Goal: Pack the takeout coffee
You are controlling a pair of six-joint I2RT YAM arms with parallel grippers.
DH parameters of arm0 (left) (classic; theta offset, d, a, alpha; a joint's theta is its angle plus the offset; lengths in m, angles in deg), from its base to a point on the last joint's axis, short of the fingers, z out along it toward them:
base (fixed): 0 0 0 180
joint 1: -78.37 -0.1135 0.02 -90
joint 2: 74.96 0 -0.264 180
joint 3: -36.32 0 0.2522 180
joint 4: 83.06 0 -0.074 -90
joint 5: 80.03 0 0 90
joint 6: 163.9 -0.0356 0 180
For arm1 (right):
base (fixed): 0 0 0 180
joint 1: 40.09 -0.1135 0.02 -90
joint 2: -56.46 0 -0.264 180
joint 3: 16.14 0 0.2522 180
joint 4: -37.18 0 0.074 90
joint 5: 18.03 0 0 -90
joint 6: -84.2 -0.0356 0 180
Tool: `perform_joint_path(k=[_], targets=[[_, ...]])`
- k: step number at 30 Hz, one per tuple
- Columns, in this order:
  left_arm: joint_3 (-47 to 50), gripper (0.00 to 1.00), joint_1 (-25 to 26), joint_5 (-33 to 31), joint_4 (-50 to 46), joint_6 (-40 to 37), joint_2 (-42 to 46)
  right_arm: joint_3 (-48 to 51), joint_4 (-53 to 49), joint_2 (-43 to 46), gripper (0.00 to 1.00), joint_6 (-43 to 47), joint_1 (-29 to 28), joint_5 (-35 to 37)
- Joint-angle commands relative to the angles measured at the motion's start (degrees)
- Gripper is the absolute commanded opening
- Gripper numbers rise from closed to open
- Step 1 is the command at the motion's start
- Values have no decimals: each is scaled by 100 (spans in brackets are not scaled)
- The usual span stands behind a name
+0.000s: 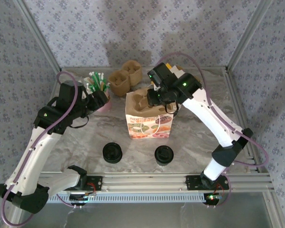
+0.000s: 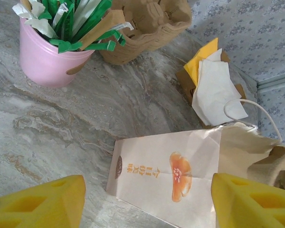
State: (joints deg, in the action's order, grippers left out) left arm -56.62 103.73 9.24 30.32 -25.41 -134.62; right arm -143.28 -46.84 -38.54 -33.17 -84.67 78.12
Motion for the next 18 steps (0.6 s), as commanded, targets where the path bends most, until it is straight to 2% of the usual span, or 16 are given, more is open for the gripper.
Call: perform_joint_path(k=[1,12,18], targets=[[6,70,-87,108,66,-88,136,44,-103,-229,29,-21,-92,224],[183,70,-234,272,117,-56,275,41,-183,-625,29,-360,-254,610],[360,71,-234,484,259,44,297,242,-156,-712,29,-580,-269,588]])
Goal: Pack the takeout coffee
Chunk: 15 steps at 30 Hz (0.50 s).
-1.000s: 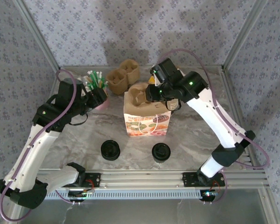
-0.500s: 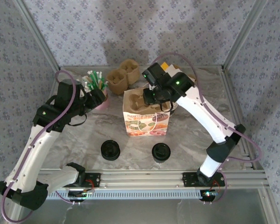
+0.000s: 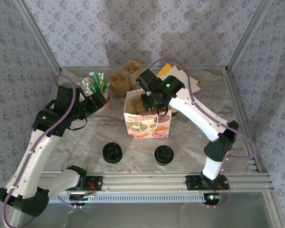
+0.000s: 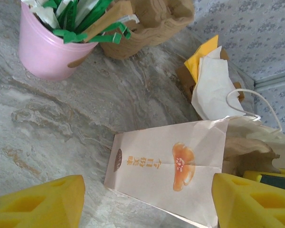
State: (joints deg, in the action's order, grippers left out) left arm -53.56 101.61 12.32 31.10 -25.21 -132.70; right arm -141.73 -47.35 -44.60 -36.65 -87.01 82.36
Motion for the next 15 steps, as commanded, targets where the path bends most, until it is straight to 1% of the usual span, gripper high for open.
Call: perform_joint_path(k=[1,8,13,15], targets=[[70,71,-22,191,189,47,113,131,-68,-116,29,-256,-31,188],[230,72,4,388,426,173,88,608,294,9,29,-426,-64,289],[344,79,138,739,771,162,-147,944,507,60,29,-407,-101,180],[317,80,232,874,849,111,-315,1017,556,46,29,-386,-100,166]])
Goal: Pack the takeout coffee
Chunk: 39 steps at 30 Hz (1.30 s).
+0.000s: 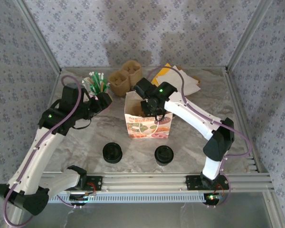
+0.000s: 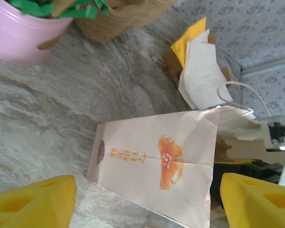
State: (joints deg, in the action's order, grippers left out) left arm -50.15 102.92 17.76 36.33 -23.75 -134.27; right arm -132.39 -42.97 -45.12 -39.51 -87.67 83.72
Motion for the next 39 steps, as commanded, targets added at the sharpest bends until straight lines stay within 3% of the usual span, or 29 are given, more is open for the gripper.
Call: perform_joint_path(k=[1,12,16,21,24,26,30,39], targets=[[-29,81,178,361,401,-92,-243,113,141,92,29,-60,-38,21],[-772,94,416,115,558,-1269,-1246,156,213,42,29,213,-33,-85],[-1399,100,417,52,328,-2483,-1746,186,233,94,29,268,-25,-138],[-2156,97,406,177,-8,-4081,-2400,191,243,112,29,343,-21,-186],[-2282,95,342,430,61,-4750,-2608,212,266,122,29,374,-15,-240],[-2246,81,192,1090,148,-5313,-2694,213,273,146,29,408,-9,-277],[-2155,80,105,1270,195,-5946,-2709,221,282,189,29,453,1,-312],[-2262,81,-60,2470,-404,-7208,-2925,261,298,253,29,498,33,-355]])
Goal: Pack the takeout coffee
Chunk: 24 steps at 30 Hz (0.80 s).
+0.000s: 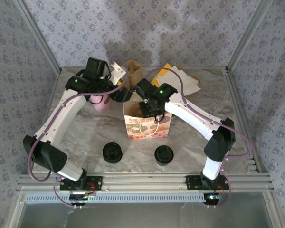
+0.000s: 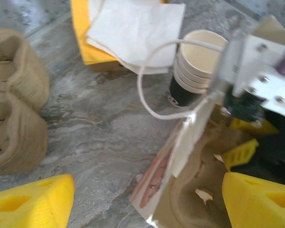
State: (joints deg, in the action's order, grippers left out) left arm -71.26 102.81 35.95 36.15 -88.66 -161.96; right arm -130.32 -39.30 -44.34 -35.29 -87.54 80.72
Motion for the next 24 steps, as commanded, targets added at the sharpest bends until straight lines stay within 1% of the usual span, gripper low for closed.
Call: perform_joint_path(k=[1,5,7,11,15,20,24], targets=[[-198,81,-67,719,-468,-790,-217,49,-69,174,29,77,23,-58],[-311,80,-107,752,-516,-892,-434,58,-64,191,29,86,33,-75],[-388,78,-108,786,-468,-879,-513,67,-64,192,29,85,31,-84],[-691,69,-98,801,-544,-859,-773,110,-57,209,29,89,27,-93],[-983,56,-74,928,-690,-848,-1017,163,-38,235,29,84,29,-93],[-927,41,58,1006,-747,-861,-1082,189,-25,275,29,93,64,-102],[-848,38,230,962,-829,-914,-1108,181,-19,308,29,93,92,-119]])
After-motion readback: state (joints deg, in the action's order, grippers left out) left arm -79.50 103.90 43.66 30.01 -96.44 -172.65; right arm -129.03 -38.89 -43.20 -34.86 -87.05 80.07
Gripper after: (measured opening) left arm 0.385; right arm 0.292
